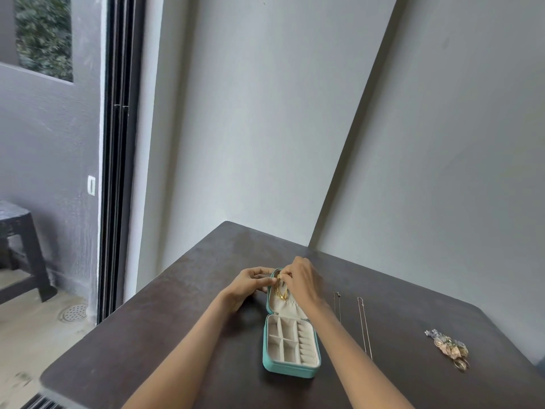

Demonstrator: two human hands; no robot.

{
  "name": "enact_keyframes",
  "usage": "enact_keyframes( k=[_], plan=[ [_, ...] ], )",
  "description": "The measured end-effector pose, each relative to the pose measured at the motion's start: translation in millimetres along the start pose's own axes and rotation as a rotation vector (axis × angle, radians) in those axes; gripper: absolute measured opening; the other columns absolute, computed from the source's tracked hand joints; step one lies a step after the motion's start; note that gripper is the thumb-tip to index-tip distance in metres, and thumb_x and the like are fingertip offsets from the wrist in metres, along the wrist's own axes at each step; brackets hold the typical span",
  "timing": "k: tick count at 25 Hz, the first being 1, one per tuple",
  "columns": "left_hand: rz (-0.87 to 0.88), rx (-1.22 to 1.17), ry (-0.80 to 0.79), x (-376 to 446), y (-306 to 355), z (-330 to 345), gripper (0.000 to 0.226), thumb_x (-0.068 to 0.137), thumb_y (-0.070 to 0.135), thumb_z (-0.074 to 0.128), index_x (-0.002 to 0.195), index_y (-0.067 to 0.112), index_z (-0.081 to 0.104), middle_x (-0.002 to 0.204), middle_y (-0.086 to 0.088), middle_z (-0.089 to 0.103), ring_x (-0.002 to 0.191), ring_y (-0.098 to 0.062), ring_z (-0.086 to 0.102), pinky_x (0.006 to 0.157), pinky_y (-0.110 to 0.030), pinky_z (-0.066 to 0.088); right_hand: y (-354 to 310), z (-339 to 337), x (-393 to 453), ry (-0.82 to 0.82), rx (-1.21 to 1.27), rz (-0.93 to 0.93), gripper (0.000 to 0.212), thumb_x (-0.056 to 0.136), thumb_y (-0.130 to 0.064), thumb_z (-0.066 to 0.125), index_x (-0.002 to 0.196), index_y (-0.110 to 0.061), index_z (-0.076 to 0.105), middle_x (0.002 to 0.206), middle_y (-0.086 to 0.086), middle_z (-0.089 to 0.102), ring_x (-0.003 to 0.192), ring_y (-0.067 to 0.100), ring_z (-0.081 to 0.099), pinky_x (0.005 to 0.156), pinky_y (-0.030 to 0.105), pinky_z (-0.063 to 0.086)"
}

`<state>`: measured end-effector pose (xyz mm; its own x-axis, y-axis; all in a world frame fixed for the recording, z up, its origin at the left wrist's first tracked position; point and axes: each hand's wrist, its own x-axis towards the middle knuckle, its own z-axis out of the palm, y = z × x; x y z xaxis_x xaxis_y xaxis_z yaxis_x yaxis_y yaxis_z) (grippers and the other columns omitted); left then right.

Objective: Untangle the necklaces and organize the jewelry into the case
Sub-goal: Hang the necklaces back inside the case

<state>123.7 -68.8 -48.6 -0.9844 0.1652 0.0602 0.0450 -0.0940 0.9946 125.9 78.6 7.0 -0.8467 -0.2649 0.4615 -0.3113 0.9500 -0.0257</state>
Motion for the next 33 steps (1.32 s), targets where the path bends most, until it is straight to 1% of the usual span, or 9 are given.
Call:
enact_keyframes(
  k=[1,3,5,8,12,20,28,30,33],
  plan=[
    [0.011,0.007,-0.005,-1.2,-0.1,-0.7,0.032,0.079,0.016,0.073,0.11,0.009,0.069,0.102,-0.01,0.07,0.082,-0.011,0.061,0.072,-0.02,0.044,0.0,2.1,-1.5,0.051,-0.057,-0.049,0.006,0.079,-0.023,0.071,0.074,-0.02,0.073,0.084,-0.001,0.059,0.086,0.016,0.057,0.056,0.023,0.038],
    [0.023,0.016,-0.006,-1.2,-3.5,-2.5,0.047,0.065,0.035,0.078,0.107,0.016,0.071,0.107,-0.013,0.071,0.088,-0.017,0.057,0.078,-0.03,0.036,1.0,7.2,-5.8,0.064,-0.159,-0.166,0.028,0.05,-0.014,0.087,0.05,-0.021,0.06,0.063,-0.004,0.052,0.063,0.014,0.056,0.043,0.02,0.039],
    [0.034,0.008,0.001,-1.2,-6.3,-3.2,0.052,0.059,0.042,0.079,0.105,0.02,0.072,0.107,-0.013,0.071,0.089,-0.018,0.056,0.08,-0.034,0.035,4.5,9.2,-5.9,0.067,-0.151,-0.244,0.036,0.04,-0.007,0.087,0.047,-0.02,0.055,0.059,-0.003,0.05,0.057,0.015,0.053,0.041,0.021,0.041],
    [0.054,-0.01,0.012,-7.5,-2.5,-0.8,0.035,0.07,0.031,0.079,0.103,0.021,0.073,0.1,-0.008,0.072,0.085,-0.015,0.057,0.08,-0.028,0.038,7.0,3.1,-8.4,0.101,-0.183,-0.346,0.032,0.044,-0.007,0.086,0.051,-0.02,0.057,0.062,-0.003,0.05,0.058,0.015,0.052,0.043,0.022,0.042],
    [0.069,-0.019,0.043,-11.3,-0.6,1.9,0.026,0.083,0.01,0.069,0.108,0.013,0.069,0.088,0.0,0.068,0.067,0.0,0.054,0.057,-0.007,0.037,9.4,2.4,-10.9,0.125,-0.173,-0.403,0.028,0.05,-0.011,0.086,0.059,-0.021,0.062,0.065,-0.004,0.05,0.06,0.015,0.052,0.046,0.022,0.043],
    [0.064,-0.017,0.082,-15.8,0.3,2.6,0.028,0.081,0.015,0.072,0.109,0.017,0.07,0.092,-0.002,0.067,0.073,-0.005,0.054,0.06,-0.016,0.034,12.8,5.5,-22.7,0.174,-0.202,-0.384,0.028,0.053,-0.014,0.085,0.058,-0.024,0.059,0.066,-0.007,0.051,0.066,0.014,0.046,0.054,0.023,0.043],
    [0.089,-0.057,0.104,-20.2,4.6,6.6,0.028,0.082,0.008,0.069,0.11,0.01,0.068,0.083,-0.001,0.066,0.066,0.0,0.056,0.053,-0.003,0.037,15.6,3.7,-30.9,0.237,-0.081,-0.328,0.023,0.059,-0.028,0.081,0.07,-0.027,0.061,0.071,-0.008,0.053,0.072,0.013,0.044,0.057,0.026,0.047],
    [0.094,-0.065,0.105,-21.7,7.1,8.6,0.028,0.082,0.006,0.068,0.111,0.007,0.067,0.084,-0.001,0.066,0.063,0.005,0.057,0.053,-0.002,0.037,16.2,4.5,-34.5,0.306,0.033,-0.232,0.013,0.067,-0.024,0.07,0.078,-0.027,0.063,0.075,-0.008,0.052,0.075,0.012,0.044,0.059,0.027,0.05],
    [0.103,-0.084,0.112,-24.3,9.7,10.0,0.029,0.083,0.003,0.066,0.112,0.004,0.065,0.082,0.0,0.066,0.061,0.007,0.058,0.053,-0.002,0.038,17.9,8.9,-44.0,0.345,0.017,-0.216,0.029,0.067,-0.008,0.056,0.079,-0.032,0.069,0.074,-0.007,0.049,0.075,0.013,0.04,0.06,0.025,0.045]
  ],
)
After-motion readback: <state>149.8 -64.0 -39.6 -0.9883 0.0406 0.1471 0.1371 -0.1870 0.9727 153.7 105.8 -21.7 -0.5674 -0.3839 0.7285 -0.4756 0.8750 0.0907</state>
